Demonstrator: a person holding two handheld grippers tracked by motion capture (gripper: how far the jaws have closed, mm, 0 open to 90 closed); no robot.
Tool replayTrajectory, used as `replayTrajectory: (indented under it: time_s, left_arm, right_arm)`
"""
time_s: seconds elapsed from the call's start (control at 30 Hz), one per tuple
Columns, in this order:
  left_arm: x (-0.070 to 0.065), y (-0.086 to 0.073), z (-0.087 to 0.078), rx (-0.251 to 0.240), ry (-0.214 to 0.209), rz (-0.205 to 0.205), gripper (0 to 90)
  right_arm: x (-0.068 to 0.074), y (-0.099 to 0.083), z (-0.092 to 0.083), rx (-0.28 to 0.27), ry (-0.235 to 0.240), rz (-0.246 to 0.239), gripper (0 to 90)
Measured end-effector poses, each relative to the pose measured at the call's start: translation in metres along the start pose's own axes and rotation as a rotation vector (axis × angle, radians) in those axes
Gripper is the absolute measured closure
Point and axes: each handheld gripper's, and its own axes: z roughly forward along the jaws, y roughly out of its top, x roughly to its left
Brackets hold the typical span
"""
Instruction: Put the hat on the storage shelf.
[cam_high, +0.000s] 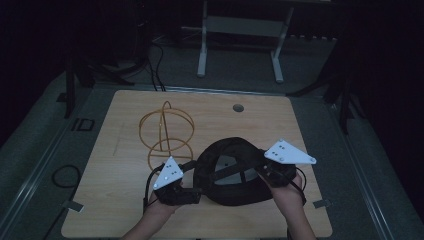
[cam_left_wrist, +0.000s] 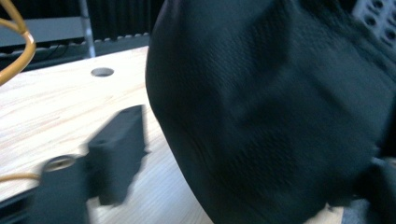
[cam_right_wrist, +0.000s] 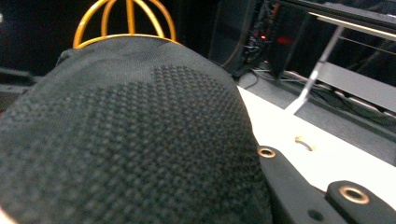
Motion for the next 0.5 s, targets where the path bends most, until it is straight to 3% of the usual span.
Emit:
replayTrajectory:
  time_s: [0.1,0.17,0.27,0.33,0.43,0.5]
  left_arm:
    - [0.0,0.002,0.001,-0.01,-0.01,-0.004,27.7]
    - [-0.001,0.003,0.001,-0.035,0.011,-0.004,35.5]
    - [-0.002,0.007,0.0,-0.051,0.031,-0.009,53.1]
    - [-0.003,0.01,0.001,-0.046,0.079,-0.003,65.9]
    - [-0.004,0.012,0.002,-0.051,0.107,-0.005,85.7]
    - [-0.005,0.014,0.003,-0.052,0.106,-0.004,88.1]
  right_arm:
    - [0.001,-0.001,-0.001,-0.001,0.011,-0.01,89.2]
    - [0.001,-0.003,-0.003,-0.005,0.025,-0.012,89.2]
    - [0.002,-0.006,-0.002,0.007,0.031,-0.029,89.2]
    - [0.003,-0.008,-0.001,0.012,0.029,-0.034,89.1]
    - [0.004,-0.01,-0.001,0.017,0.032,-0.029,89.1]
    - [0.005,-0.011,-0.001,0.02,0.032,-0.03,89.1]
